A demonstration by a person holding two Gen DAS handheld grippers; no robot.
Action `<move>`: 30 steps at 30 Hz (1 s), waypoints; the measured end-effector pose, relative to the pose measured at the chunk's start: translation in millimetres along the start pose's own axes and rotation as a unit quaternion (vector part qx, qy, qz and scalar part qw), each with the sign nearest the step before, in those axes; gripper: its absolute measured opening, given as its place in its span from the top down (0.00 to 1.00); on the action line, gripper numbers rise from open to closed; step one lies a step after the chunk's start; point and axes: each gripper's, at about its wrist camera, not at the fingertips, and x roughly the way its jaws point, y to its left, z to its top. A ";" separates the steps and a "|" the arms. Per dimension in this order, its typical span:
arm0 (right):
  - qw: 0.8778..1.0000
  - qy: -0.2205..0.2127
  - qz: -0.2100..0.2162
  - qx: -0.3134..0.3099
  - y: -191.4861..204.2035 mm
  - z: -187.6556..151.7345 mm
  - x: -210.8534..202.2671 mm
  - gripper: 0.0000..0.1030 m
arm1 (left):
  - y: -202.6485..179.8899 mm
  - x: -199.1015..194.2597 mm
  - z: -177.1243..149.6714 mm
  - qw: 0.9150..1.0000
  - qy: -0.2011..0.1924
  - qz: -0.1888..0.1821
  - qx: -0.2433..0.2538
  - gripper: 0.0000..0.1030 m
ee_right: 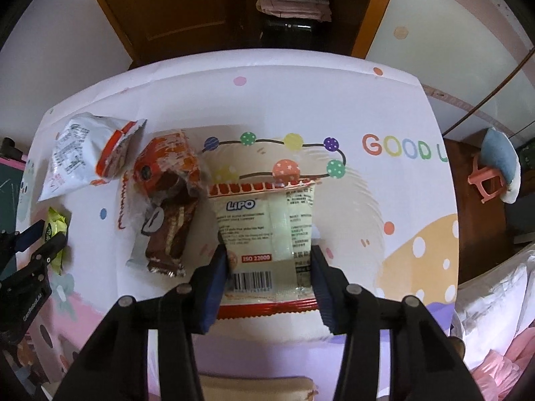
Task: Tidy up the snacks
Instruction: 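Grasp the green-yellow packet with the left tool while the right tool grasps the white LIPO packet, then carry both packets over the white tray and open both tools to drop them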
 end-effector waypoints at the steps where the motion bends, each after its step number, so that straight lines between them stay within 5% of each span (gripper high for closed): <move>1: 1.000 -0.003 0.002 0.002 -0.4 -1.7 -4.0 0.54 | 0.3 -4.2 -0.9 1.000 -0.002 0.001 -0.003 0.66; 15: 0.994 -0.098 0.053 0.004 -5.2 -28.2 -123.9 0.54 | 1.9 -138.5 -23.2 0.996 -0.088 -0.014 -0.015 0.66; 30: 0.972 -0.211 0.101 -0.033 18.8 -111.6 -257.0 0.54 | -33.2 -282.3 -90.9 0.983 -0.177 -0.050 0.009 0.66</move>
